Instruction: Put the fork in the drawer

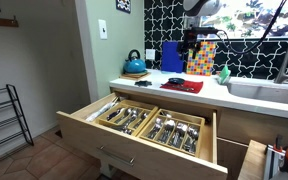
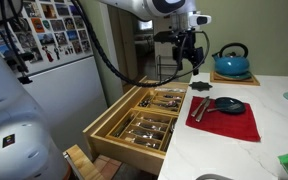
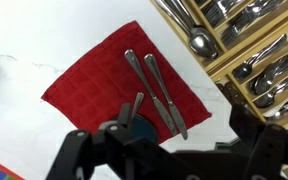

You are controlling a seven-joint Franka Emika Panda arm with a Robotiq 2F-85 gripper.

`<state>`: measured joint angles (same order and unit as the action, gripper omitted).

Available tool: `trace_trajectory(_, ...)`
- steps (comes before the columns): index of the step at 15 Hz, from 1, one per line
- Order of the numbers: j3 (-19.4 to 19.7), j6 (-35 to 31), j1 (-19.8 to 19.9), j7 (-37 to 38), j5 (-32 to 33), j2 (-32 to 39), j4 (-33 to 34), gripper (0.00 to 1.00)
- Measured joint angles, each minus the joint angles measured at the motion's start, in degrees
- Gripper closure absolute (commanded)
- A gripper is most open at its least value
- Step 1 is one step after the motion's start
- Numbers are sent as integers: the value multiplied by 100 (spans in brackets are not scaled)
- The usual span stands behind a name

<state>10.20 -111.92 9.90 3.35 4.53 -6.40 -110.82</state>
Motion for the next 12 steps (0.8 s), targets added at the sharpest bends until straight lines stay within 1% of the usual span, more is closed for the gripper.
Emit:
trace_trajectory(3, 142, -389, 102, -3, -91, 323, 142, 0)
trace_trajectory(5, 203, -602, 168, 35, -274, 526, 234, 0)
trace_trajectory(12, 188, -609, 175, 35, -289, 577, 280, 0)
